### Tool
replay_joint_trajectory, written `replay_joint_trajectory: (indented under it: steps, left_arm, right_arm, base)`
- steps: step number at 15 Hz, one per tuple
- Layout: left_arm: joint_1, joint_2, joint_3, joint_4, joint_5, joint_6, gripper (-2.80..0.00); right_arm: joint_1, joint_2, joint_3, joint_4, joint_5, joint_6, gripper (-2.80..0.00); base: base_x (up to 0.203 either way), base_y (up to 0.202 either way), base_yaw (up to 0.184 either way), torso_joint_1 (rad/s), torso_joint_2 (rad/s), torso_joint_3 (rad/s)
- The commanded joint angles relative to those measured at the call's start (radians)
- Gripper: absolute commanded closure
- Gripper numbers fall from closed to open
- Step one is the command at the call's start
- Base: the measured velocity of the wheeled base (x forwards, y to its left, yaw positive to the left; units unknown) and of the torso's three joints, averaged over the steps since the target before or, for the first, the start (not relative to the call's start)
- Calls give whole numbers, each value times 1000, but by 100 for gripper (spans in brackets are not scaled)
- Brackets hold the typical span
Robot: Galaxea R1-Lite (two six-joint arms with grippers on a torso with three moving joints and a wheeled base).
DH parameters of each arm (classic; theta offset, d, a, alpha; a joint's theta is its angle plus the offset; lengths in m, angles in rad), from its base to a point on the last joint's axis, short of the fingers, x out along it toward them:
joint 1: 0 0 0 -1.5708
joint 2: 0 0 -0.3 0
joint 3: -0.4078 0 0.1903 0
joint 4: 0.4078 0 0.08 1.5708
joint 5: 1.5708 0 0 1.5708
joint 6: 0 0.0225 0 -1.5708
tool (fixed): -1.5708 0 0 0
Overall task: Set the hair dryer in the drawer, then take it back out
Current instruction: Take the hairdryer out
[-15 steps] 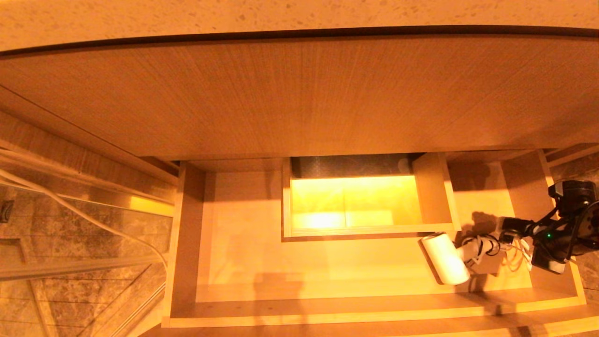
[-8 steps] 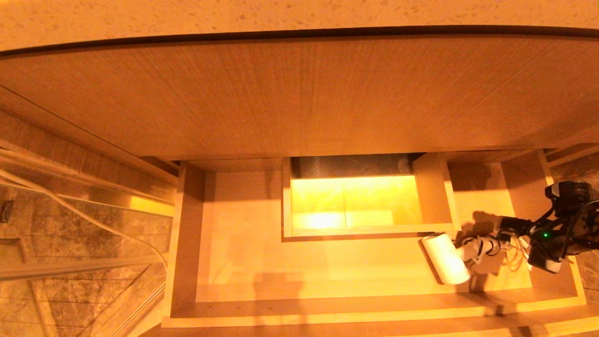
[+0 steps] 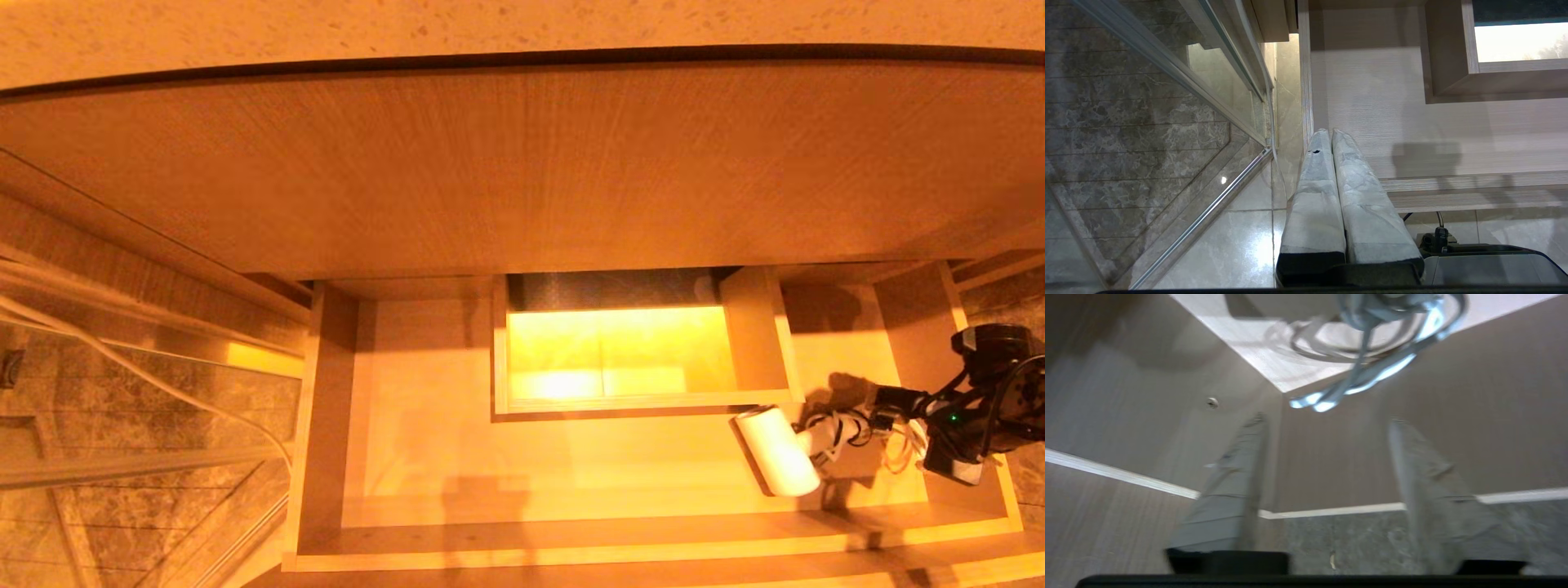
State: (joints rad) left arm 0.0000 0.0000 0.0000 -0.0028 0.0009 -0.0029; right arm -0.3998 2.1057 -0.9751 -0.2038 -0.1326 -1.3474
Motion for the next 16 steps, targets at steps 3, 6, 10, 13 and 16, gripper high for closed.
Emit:
replay_joint_trajectory:
  steps: [3,6,10,13,16]
  left_arm:
    - [0,0,0,0,1,0,0]
    - [0,0,0,0,1,0,0]
    - [0,0,0,0,1,0,0]
    - [0,0,0,0,1,0,0]
    - [0,0,0,0,1,0,0]
  right_arm:
    - [1,32,0,-3,-1,5,-280]
    - [2,61,-13,-9,1,9,-280]
    - [2,111,-59,-11,2,21,-280]
    - [4,153,-112,-12,3,36,-280]
    - [7,193,-155,-12,4,50,-280]
  base:
    - [0,0,0,0,0,0]
    - [0,0,0,0,0,0]
    - [0,0,0,0,0,0]
    - [0,0,0,0,0,0]
    - [0,0,0,0,0,0]
